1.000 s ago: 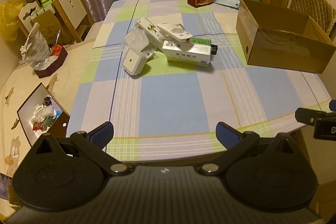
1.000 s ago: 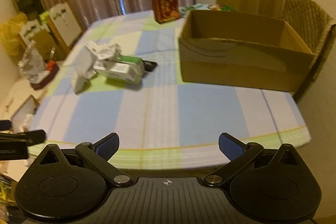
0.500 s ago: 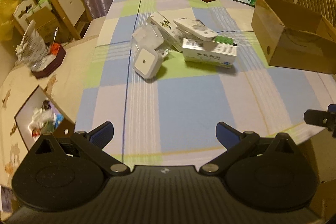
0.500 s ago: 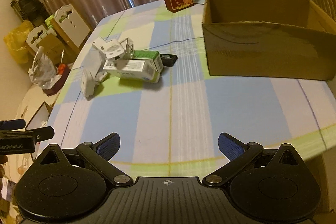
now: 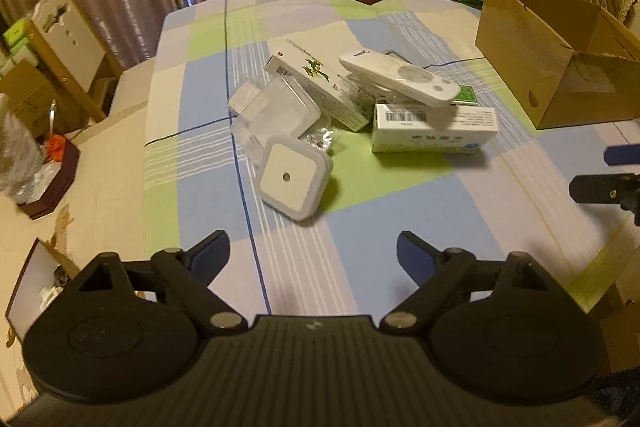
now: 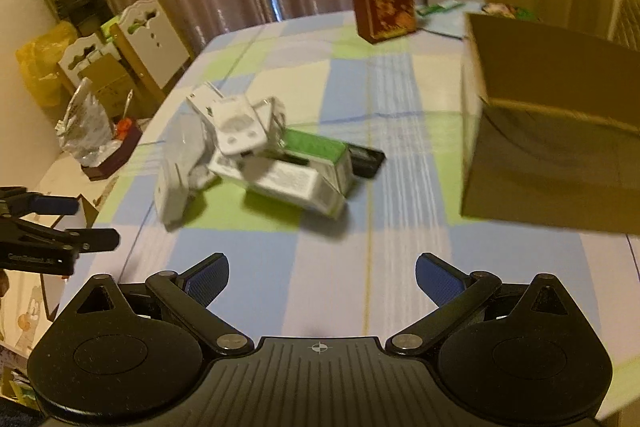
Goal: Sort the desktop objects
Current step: 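Grasp the white Midea remote with the right tool while the left tool grasps a square white night light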
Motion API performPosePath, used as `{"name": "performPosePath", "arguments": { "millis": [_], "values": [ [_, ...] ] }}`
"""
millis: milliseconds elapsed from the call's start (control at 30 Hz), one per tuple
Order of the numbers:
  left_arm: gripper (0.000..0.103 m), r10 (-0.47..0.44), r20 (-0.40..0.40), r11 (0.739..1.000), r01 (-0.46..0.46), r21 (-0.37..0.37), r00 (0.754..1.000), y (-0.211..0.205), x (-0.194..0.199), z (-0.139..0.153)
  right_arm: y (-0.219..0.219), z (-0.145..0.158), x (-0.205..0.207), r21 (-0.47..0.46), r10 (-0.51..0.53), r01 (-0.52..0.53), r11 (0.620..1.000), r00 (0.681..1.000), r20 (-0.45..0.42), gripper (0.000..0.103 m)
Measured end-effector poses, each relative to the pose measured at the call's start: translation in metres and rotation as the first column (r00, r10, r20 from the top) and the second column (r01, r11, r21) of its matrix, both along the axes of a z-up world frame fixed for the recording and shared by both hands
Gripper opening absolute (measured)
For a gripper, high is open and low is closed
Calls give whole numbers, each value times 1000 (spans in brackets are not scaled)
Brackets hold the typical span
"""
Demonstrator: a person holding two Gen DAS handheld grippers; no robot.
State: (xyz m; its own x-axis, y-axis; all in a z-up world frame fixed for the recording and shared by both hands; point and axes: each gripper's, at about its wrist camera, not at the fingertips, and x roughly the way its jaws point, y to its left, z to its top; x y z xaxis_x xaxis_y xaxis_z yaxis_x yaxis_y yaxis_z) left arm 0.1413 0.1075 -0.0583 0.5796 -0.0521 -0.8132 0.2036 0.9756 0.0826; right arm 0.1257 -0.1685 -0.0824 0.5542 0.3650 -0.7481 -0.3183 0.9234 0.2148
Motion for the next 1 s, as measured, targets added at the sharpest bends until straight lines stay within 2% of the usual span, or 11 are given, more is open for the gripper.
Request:
{"name": "performPosePath", "arguments": {
  "millis": [167,200,233,267,433,600,800,833,867,900,1000],
  "values": [
    [84,-31,-17,999,31,-17,999,9,18,-3,18,11,17,15,49,-50,999,997,55,101],
    [84,-32,-18,999,32,-19,999,11,21,-4,23,14,21,17,61,-63,998,996,67,85],
    [84,-31,-19,999,31,-23,999,14,24,-4,28,17,28,21,77,-79,997,995,70,78],
    [84,-29,-21,999,29,-28,999,16,26,-4,33,19,34,25,92,-94,995,993,73,75],
    [84,-13,-17,999,12,-51,1000,31,41,0,66,25,62,6,190,-192,981,974,125,75],
    [84,13,-22,998,-14,-58,1000,42,55,-2,101,8,95,-26,254,-252,967,962,97,75],
    [84,24,-46,997,-27,-69,999,52,67,-7,125,-12,124,-61,263,-260,964,963,58,75],
    [84,25,-51,997,-28,-70,998,54,68,-8,126,-14,128,-67,260,-257,964,964,48,74],
    [84,26,-55,997,-30,-70,998,55,69,-9,126,-17,131,-74,263,-260,963,964,35,62],
    [84,28,-60,997,-32,-70,998,57,71,-11,127,-19,134,-80,265,-263,962,964,23,54],
    [84,33,-73,997,-39,-73,997,60,76,-14,128,-23,136,-98,279,-277,956,960,7,53]
  ]
}}
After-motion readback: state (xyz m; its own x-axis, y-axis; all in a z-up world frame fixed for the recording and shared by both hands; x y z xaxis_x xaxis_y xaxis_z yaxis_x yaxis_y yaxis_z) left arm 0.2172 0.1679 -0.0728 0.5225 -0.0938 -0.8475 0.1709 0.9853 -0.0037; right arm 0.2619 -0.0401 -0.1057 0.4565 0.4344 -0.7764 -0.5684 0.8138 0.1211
